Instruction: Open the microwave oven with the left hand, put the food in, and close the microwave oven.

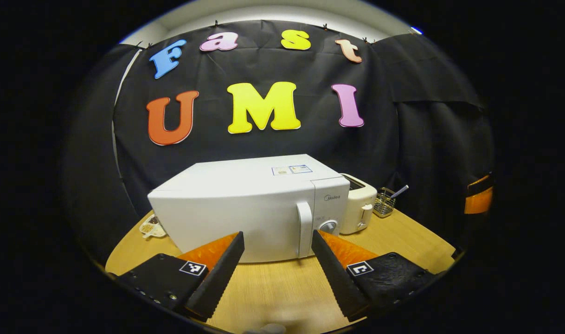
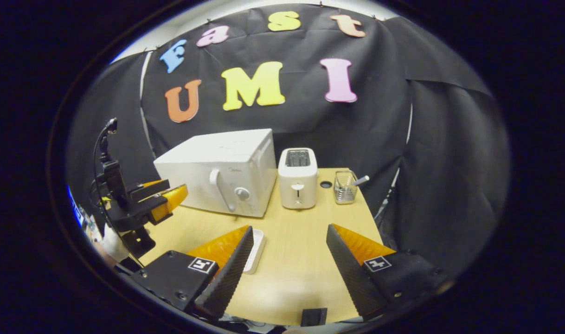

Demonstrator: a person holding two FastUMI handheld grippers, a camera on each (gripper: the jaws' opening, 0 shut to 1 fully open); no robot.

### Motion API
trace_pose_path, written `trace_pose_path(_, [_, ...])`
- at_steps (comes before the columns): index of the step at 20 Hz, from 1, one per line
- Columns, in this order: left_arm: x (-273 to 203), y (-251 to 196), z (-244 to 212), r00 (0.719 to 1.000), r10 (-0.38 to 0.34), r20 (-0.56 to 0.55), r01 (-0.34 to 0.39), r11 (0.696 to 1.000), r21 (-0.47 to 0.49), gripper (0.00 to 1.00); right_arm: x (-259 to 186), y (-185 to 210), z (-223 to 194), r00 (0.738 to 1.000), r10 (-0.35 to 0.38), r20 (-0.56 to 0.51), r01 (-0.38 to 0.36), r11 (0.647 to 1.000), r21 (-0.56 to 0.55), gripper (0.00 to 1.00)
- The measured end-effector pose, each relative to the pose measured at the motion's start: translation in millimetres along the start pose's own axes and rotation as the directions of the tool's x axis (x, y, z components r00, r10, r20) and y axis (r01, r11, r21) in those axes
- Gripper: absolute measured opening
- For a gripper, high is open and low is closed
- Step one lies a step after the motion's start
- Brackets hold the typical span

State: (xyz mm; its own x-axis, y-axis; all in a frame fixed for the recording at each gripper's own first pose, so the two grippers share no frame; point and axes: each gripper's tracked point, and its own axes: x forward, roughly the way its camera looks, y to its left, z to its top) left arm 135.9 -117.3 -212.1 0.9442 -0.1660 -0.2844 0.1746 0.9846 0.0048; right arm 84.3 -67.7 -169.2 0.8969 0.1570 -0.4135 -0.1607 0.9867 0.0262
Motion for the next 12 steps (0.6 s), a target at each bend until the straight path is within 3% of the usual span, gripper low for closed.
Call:
trace_pose_path(1, [-17,2,10,1.0,0.023,0.013,-0.023,1.0,0.005,0.95,-2,4,6,1.0,0.02,0.021,-0.019,1.0,-0.018,1.0])
trace_pose_path(4, [-64,3,41,0.996,0.071,0.047,-0.07,0.997,-0.019,0.95,-16,19,32,0.994,0.055,0.097,-0.052,0.998,-0.029,1.0])
trace_pose_path(7, [-104,-1,78,0.995,0.05,0.086,-0.046,0.998,-0.042,0.95,-39,35,66,0.982,0.041,0.184,-0.034,0.999,-0.042,1.0])
trace_pose_path(8, [-116,1,97,0.992,0.043,0.119,-0.039,0.999,-0.036,0.95,-46,41,74,0.979,0.033,0.203,-0.025,0.999,-0.042,0.9])
trace_pose_path(9, [-131,7,113,0.988,0.04,0.149,-0.036,0.999,-0.031,0.95,-55,47,84,0.972,0.022,0.232,-0.013,0.999,-0.042,1.0])
trace_pose_path(10, [-142,13,128,0.984,0.039,0.174,-0.035,0.999,-0.028,0.95,-65,53,93,0.967,0.011,0.255,-0.001,0.999,-0.042,1.0])
trace_pose_path(11, [-151,21,141,0.98,0.045,0.195,-0.039,0.999,-0.034,0.95,-74,60,100,0.961,0.001,0.276,0.012,0.999,-0.046,0.9])
trace_pose_path(12, [-160,28,151,0.978,0.051,0.203,-0.043,0.998,-0.042,0.95,-84,64,108,0.955,-0.013,0.295,0.026,0.999,-0.042,1.0])
